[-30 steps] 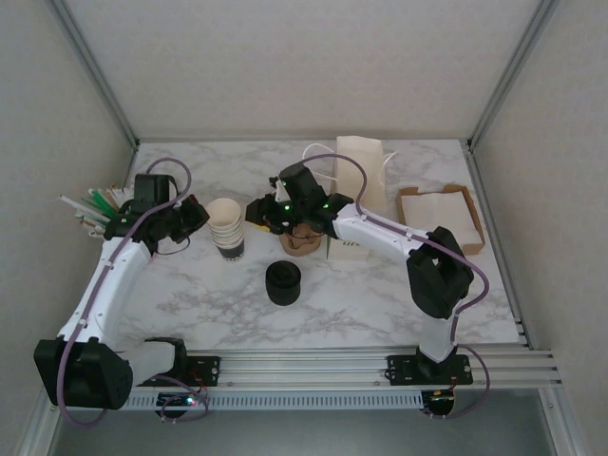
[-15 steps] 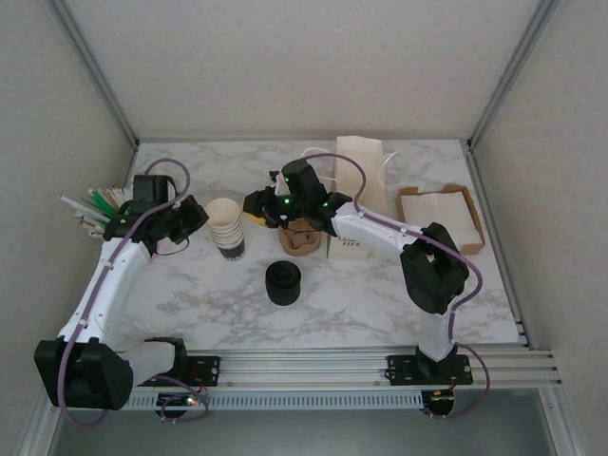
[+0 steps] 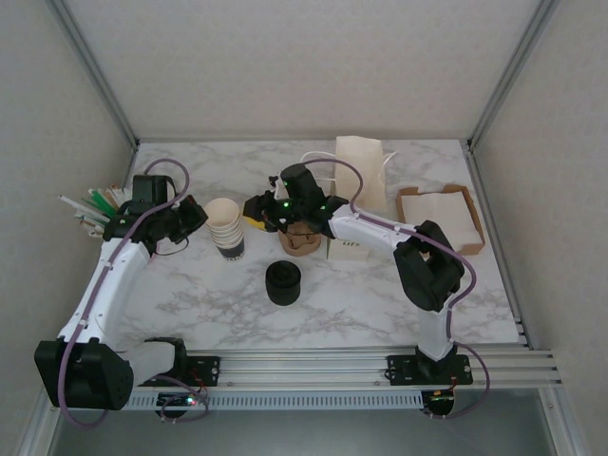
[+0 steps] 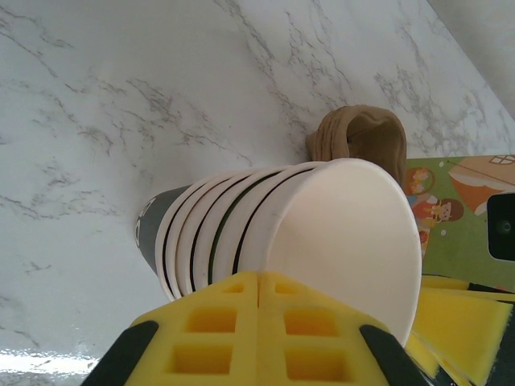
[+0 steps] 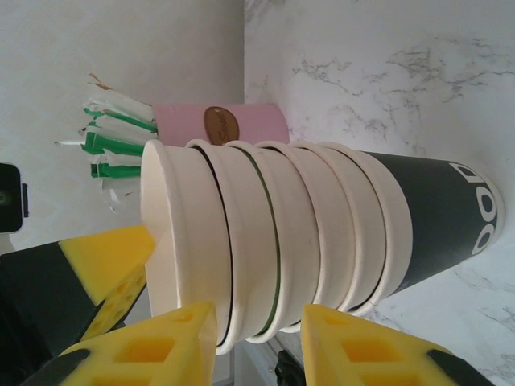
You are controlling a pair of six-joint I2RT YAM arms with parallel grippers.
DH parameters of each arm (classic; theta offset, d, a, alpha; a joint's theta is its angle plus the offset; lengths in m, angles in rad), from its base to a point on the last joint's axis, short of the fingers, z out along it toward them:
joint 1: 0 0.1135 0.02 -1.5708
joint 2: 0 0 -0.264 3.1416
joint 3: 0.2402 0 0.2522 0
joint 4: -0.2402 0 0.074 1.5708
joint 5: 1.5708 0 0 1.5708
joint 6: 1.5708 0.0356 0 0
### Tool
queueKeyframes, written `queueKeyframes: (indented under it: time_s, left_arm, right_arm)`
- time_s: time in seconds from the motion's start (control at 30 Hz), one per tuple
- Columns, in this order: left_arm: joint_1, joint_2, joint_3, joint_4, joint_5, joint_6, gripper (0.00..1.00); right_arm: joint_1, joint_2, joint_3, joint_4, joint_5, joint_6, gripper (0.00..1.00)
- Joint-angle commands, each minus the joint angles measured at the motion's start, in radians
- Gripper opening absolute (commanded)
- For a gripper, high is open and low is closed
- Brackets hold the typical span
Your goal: Pack the takeout coffee
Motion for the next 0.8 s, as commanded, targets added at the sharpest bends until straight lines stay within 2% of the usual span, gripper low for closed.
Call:
queueKeyframes:
  time_s: [0.0,0.33,0.77]
  left_arm:
    - [0.01,-0.023,-0.01,0.025,0.024,-0.008,0.0]
    - [0.01,-0.024,-0.015,0.03,0.034,-0.016,0.0]
    - [0.01,-0.048,-0.006,0.066,0.111,-0.056,0.0]
  right_arm:
    - [-0.004,0.021,-0.014,0.045,-0.026,0.016,0.33]
    - [-0.004,0.043,-0.029,0.106,-0.051,0.051,0.33]
    - [-0.002,0.035,-0.04,0.054,-0.024,0.022,0.33]
